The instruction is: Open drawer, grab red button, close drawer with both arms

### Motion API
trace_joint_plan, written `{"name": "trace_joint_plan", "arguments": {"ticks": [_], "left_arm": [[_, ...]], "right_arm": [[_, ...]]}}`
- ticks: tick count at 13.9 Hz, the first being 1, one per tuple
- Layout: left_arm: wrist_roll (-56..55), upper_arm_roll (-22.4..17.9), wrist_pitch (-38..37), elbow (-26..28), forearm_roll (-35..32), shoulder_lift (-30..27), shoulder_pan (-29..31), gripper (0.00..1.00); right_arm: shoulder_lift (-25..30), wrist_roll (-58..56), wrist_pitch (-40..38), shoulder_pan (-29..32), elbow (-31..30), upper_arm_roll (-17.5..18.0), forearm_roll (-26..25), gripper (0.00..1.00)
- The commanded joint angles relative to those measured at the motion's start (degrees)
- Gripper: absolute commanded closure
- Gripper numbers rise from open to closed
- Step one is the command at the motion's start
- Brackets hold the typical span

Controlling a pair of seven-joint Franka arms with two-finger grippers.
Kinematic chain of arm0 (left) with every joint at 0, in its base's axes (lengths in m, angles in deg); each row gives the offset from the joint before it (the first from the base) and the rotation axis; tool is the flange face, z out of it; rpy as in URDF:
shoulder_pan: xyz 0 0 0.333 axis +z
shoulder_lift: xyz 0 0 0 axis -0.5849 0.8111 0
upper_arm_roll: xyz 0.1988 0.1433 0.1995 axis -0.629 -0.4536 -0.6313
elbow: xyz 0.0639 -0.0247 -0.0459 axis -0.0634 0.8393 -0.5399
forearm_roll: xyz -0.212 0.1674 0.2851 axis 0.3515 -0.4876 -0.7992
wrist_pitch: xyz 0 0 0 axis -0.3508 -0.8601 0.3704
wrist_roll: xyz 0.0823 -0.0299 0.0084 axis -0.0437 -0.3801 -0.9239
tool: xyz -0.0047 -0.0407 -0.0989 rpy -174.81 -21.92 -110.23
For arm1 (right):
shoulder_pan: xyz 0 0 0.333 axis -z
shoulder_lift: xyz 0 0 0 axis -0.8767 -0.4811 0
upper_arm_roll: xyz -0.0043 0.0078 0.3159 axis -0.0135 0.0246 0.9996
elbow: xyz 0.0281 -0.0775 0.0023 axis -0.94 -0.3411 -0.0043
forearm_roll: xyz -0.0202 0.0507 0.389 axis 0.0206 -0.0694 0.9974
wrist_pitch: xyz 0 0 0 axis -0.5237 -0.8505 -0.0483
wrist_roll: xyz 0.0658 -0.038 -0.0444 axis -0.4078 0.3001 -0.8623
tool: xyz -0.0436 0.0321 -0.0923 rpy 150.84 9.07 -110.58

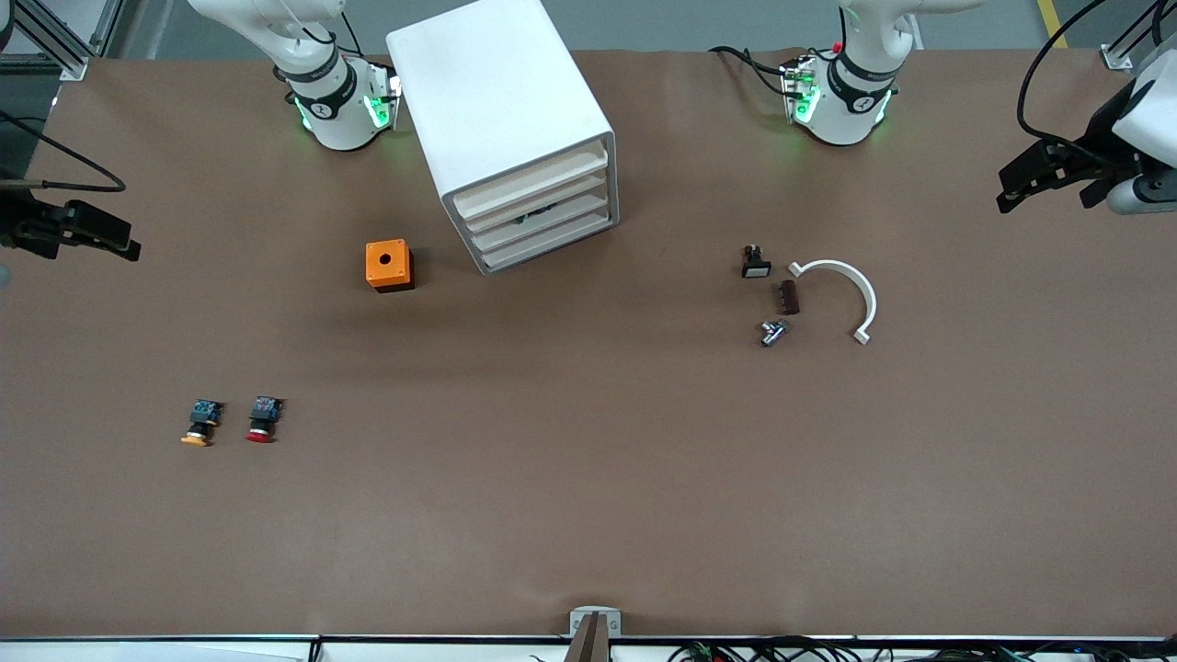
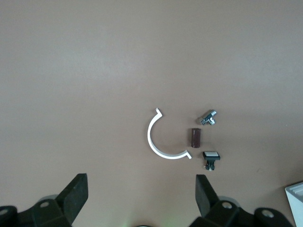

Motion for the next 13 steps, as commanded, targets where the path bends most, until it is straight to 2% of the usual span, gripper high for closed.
{"name": "trace_joint_plan", "arguments": {"ticks": [1,4,8,10,13], "left_arm": [[1.59,0.12,0.56,-2.61,0.82,1.74,0.45,0.00],[1.59,0.38,0.56,-4.29,0.21,3.85,0.01,0.00],[1.59,0.47,0.64,-4.82,0.20,4.73,0.01,0.00],[1.50,0.56,0.73,-4.38,0.29,4.65,0.01,0.00],[1.50,0.64,0.91,-3.51,0.29,4.03,0.01,0.00]], "right_arm": [[0.56,0.56,-2.18,-0.50,2.29,0.34,-0.28,0.00],[2.05,1.53,-5.07,-0.15,1.33,-0.18,0.42,0.00],[4.86,1.52,-4.65,0.03,-2.09,-0.62,0.77,0.00],[6.35,1.52,-2.02,0.03,-4.20,-1.59,0.86,0.00],[10.30,1.52,3.33,0.03,-10.52,-1.77,1.12,0.00]]}}
